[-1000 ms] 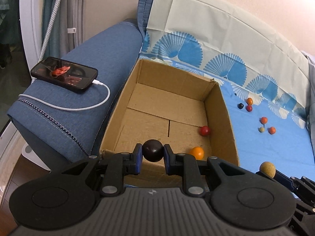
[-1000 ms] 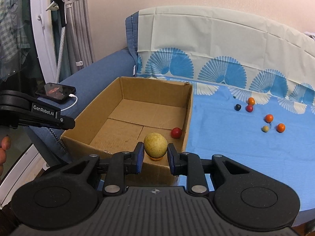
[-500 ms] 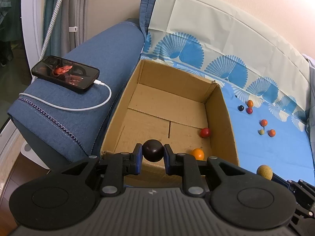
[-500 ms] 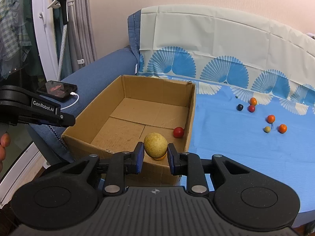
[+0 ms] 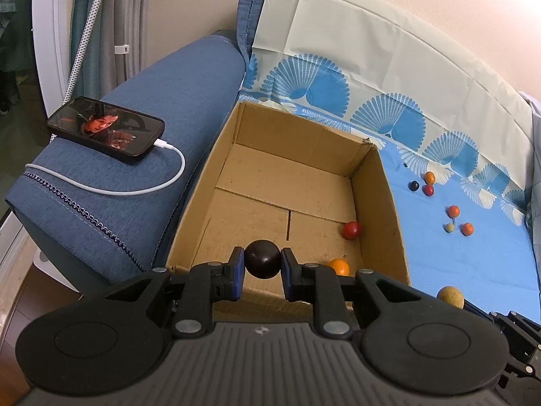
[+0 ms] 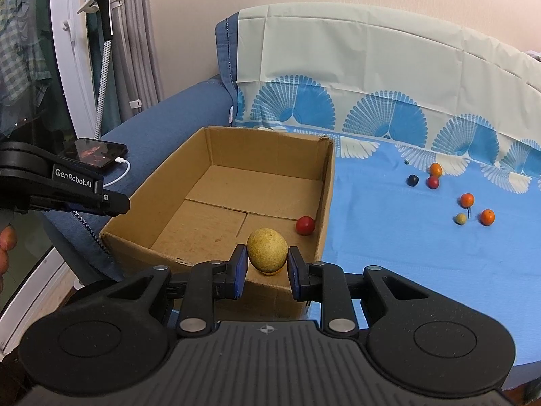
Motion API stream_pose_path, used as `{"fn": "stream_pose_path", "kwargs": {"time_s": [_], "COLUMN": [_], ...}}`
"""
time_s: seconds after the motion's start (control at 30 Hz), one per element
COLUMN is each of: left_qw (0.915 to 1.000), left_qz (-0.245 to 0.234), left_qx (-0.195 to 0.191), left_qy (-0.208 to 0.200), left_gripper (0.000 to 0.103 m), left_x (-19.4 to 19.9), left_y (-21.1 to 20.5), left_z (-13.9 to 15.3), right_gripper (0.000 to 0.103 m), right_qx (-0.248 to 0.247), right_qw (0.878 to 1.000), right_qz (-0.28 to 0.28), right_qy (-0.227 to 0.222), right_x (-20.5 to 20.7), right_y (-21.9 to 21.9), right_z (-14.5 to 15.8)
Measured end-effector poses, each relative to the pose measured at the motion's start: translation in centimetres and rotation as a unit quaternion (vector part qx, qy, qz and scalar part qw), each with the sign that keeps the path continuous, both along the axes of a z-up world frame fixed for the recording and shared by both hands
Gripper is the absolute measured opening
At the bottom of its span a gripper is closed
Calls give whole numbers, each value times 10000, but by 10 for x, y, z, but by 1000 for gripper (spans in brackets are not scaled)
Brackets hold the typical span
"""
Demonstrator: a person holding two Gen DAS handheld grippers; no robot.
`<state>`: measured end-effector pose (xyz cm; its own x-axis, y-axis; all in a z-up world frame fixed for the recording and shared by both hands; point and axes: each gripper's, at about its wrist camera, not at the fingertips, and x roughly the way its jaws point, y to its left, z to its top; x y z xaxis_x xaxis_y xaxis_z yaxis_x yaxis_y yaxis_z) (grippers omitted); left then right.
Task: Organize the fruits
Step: 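Carry the dark cherry and yellow fruit into the box and open both tools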
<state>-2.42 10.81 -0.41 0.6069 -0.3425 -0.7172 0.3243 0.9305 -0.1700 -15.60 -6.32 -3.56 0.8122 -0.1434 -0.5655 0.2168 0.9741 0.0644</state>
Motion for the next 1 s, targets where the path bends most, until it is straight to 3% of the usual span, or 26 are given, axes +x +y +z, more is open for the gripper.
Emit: {"fn": "stream_pose_path", "kwargs": {"time_s": [0.37, 1.0], "left_qw": [10000, 9994], "left_qz": [47, 10], "left_qx": [-8, 148], "left_qy": [49, 300], "left_gripper": [25, 25], "left_x": [13, 56], "left_y": [-4, -31], "left_z": [-4, -27], "right_gripper": [27, 27], "right_qx": [-6, 74], "right_qw": [10000, 9995], "right_qz": [25, 96], "right_qy": [42, 279], "right_x": [14, 73], "right_y": [-2, -11], "right_z": [-3, -23]}}
